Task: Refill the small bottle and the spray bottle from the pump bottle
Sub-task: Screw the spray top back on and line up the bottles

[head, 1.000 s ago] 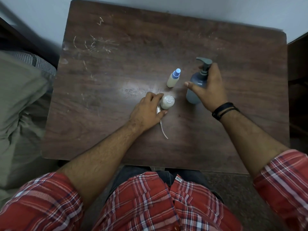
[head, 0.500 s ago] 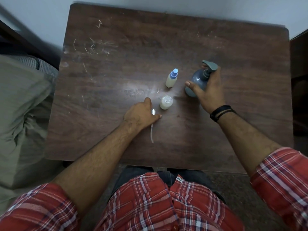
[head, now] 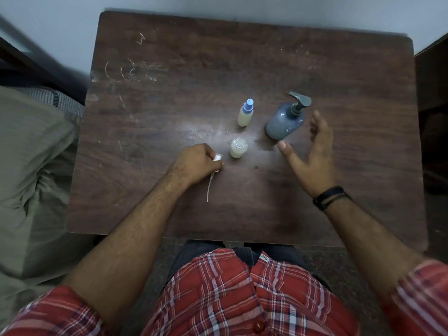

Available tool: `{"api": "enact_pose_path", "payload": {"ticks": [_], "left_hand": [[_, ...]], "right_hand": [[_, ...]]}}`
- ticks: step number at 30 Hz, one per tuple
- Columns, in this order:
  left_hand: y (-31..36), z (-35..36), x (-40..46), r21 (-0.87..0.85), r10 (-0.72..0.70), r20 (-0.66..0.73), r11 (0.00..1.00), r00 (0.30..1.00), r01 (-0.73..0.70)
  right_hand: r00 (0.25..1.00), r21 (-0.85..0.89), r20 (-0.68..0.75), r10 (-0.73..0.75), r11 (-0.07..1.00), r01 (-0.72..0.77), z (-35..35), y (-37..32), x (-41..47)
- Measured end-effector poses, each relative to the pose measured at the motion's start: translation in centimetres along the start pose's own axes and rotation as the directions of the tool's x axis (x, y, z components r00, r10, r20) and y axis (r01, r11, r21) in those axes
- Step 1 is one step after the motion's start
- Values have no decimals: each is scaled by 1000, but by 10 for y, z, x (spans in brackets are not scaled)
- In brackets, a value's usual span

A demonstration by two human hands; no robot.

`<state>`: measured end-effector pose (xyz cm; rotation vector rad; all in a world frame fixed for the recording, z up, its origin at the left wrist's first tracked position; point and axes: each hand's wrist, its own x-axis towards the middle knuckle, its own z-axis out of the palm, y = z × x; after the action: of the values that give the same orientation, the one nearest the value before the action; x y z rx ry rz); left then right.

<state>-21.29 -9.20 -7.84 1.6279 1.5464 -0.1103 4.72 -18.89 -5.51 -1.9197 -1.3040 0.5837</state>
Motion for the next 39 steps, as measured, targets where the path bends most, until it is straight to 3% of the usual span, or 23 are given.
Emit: {"api": "enact_pose_path", "payload": {"ticks": [4,7,11,14,22,28,39], "left_hand": [[-5,-20,-15,-275,31,-146,959,989,-71],[3,-39,-31,-302,91,-321,934,943,-193],[25,-56,-59,-465,145,-425,812,894,-353],[45,-60,-78,-502,207,-479,732,853,-460],[65,-53,-89,-473,271,-543,683,795,-556],[66,-38,-83,-458,288,-520,701,804,-547],[62,-25,-69,-414,320,-524,715,790,-564]], "right_hand": [[995,-40,103,-16,999,20,9,3,-51],[977,-20,213,1,1000,3,27,-2,-60],[950,87,293,105,987,-136,46,-13,-46],[940,132,326,101,980,-151,58,-20,-30],[932,159,358,46,981,-109,77,-20,-4],[928,123,371,-20,992,-28,87,-18,0],[928,102,372,-12,994,-29,91,-11,2]]}}
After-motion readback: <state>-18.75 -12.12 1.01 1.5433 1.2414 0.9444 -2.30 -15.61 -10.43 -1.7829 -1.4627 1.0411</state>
